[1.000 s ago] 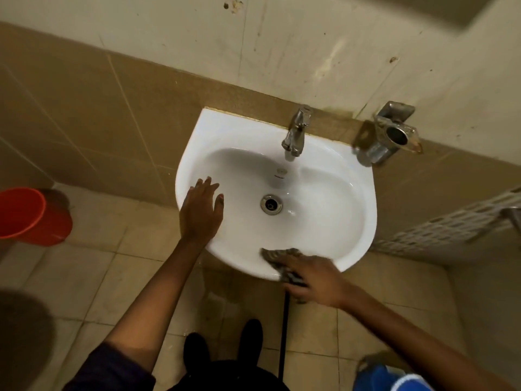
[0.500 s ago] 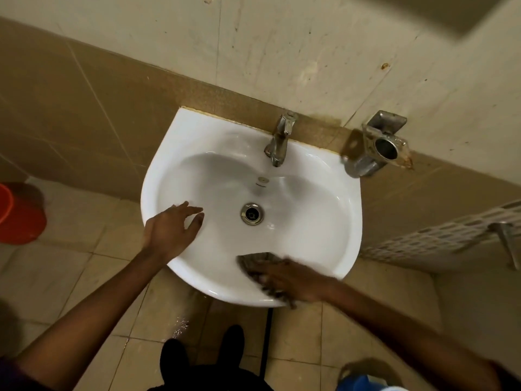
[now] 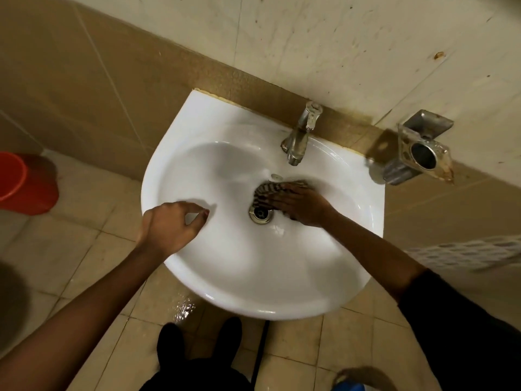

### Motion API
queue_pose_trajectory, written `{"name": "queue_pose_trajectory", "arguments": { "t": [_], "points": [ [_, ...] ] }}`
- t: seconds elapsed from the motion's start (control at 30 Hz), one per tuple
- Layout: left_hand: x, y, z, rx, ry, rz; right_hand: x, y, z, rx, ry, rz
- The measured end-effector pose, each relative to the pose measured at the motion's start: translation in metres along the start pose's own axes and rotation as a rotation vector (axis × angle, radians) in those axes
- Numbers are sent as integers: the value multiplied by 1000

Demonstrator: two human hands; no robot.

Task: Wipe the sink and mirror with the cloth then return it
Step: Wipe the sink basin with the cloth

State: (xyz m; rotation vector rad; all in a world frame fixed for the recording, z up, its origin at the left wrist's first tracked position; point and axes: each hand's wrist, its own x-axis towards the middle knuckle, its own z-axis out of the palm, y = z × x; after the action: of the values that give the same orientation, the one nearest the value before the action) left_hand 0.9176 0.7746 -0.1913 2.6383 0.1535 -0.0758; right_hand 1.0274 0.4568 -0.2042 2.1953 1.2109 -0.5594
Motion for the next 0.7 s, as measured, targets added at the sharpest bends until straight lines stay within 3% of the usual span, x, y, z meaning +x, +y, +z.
{"name": "queue_pose_trajectory", "arguments": {
  "t": [0.07,0.2,0.27,0.33,0.37,0.43,0.53,0.6,0.67,0.7],
  "points": [
    [0,1,-3,-1,-16,-3,-11,-13,20,91,-5,84],
    [-2,4,-6,-61,6,-10,-24,-69,17,612,-72,325],
    [-4,5,-6,-89,19,-14,-12,-112,-23,1017,-96,272],
    [-4,6,-7,-97,15,3,11,-157,-74,1489,-12,125],
    [-3,6,-7,-101,12,10,24,-176,-96,1575,64,96],
    [-3,6,-6,-153,6,17,36,-192,-120,1508,158,96],
    [-2,3,-6,-230,-2,49,30,-168,-77,1226,251,19],
    [-1,3,-6,-221,4,63,5,-135,-32,1146,142,193],
    [-2,3,-7,-218,19,59,-16,-117,10,797,-7,507],
    [-2,4,-8,-229,25,57,-18,-118,16,681,-71,565]
  ]
}}
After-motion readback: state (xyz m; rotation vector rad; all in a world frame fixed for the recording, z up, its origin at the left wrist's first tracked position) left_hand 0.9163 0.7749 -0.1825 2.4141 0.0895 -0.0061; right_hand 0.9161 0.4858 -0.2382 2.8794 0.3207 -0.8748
